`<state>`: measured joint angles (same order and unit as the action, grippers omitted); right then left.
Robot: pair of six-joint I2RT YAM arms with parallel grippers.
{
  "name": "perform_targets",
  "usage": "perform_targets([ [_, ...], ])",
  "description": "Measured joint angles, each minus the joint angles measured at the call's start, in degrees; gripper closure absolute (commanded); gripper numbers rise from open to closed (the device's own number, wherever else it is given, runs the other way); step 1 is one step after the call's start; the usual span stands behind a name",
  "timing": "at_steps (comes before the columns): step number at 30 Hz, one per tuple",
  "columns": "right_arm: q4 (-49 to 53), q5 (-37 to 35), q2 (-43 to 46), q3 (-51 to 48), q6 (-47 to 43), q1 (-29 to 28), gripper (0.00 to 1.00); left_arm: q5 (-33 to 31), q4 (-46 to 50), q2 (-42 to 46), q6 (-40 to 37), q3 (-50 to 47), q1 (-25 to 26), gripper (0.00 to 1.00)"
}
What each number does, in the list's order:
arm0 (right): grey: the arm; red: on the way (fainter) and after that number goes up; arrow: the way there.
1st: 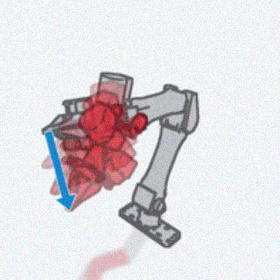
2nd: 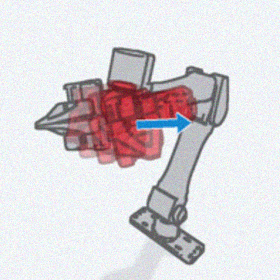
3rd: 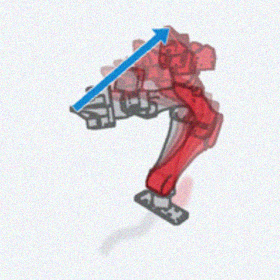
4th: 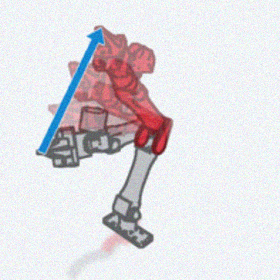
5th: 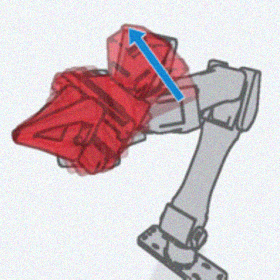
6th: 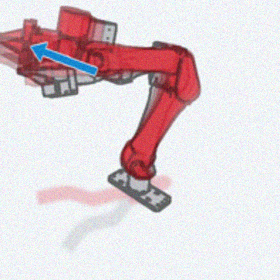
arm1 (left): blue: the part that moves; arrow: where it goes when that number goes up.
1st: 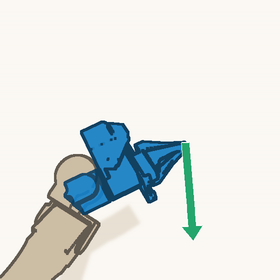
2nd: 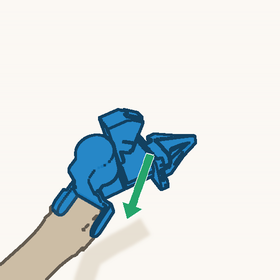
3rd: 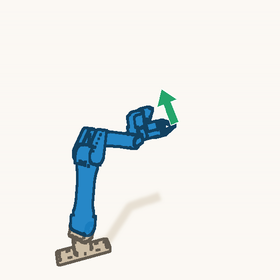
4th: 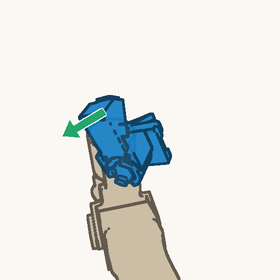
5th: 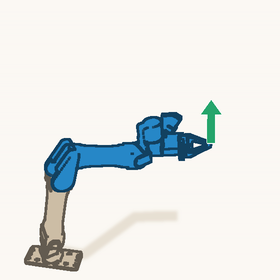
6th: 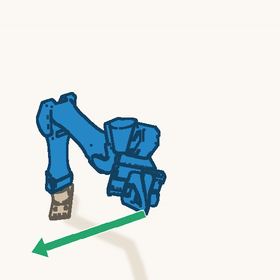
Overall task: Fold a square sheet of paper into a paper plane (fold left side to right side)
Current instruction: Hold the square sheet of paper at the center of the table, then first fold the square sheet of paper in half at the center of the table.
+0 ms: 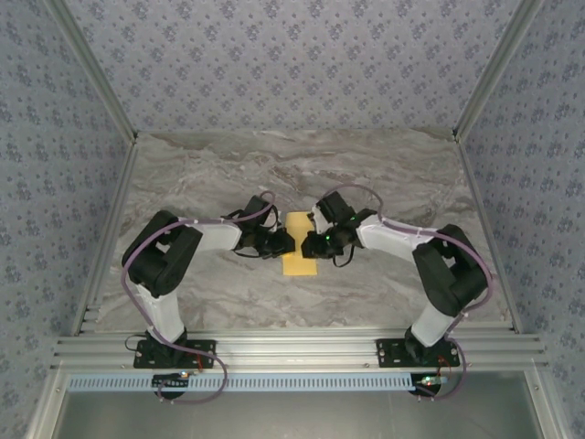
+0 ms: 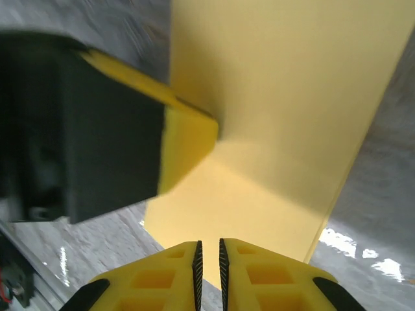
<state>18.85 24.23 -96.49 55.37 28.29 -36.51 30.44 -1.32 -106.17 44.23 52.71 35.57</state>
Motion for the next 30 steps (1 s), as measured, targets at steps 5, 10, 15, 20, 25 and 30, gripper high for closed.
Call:
perform_targets([
  [5,0.5,-0.87,-3.82,0.0,0.63,-0.33,0.82,-0.04,0.2,0.0,-0.02,0.11,0.04,0.86],
  [10,1.77,-1.99,-5.2,0.48,0.59,-0.13,0.82,-0.44,2.4,0.0,-0.02,1.29,0.17,0.84],
  [15,3.19,-2.78,-5.79,1.38,0.17,-0.13,0.83,-0.7,5.33,0.0,0.0,3.5,0.17,0.77],
  [20,3.96,-3.45,-5.95,1.75,-0.76,-0.07,0.89,-0.9,6.67,-0.72,-0.07,7.32,0.11,0.77],
  [25,4.76,-3.5,-6.16,2.23,-1.25,-0.02,0.9,-1.05,6.8,-3.34,-0.26,10.08,-0.13,0.79],
  [30,5.44,-3.93,-6.32,2.62,-2.16,-0.02,0.9,-1.01,7.32,-5.75,-0.63,10.91,-0.98,0.8],
])
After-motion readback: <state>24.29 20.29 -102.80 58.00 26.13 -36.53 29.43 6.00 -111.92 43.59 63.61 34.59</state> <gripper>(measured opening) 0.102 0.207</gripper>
